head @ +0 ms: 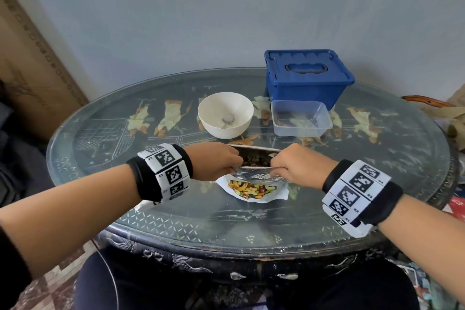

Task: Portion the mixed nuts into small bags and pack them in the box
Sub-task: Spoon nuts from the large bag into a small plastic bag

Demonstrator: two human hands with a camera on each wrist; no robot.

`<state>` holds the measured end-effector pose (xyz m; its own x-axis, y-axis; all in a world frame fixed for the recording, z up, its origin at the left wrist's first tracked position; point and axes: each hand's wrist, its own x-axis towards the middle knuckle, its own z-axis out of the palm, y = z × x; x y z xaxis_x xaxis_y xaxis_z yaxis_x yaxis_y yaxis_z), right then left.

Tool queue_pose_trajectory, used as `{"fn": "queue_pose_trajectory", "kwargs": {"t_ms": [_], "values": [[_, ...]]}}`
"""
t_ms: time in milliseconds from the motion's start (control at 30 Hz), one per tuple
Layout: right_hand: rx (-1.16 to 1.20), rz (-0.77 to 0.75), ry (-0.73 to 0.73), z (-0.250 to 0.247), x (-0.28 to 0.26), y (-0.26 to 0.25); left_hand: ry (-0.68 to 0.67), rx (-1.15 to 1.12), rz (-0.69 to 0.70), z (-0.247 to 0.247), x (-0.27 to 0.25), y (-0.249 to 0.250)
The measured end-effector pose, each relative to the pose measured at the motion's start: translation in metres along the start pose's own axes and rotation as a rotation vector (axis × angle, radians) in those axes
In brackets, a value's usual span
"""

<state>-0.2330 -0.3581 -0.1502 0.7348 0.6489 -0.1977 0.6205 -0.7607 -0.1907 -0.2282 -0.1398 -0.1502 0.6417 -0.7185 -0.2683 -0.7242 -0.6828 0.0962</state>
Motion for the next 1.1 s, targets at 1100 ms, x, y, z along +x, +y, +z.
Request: {"fn": "queue_pose_trajectory", "kwargs": {"t_ms": [1100], "values": [[0.226,0.281,0.419,0.016,0.021,-0.007,0.305,-0.259,-0.543,-0.002,0.019,0.011]]}}
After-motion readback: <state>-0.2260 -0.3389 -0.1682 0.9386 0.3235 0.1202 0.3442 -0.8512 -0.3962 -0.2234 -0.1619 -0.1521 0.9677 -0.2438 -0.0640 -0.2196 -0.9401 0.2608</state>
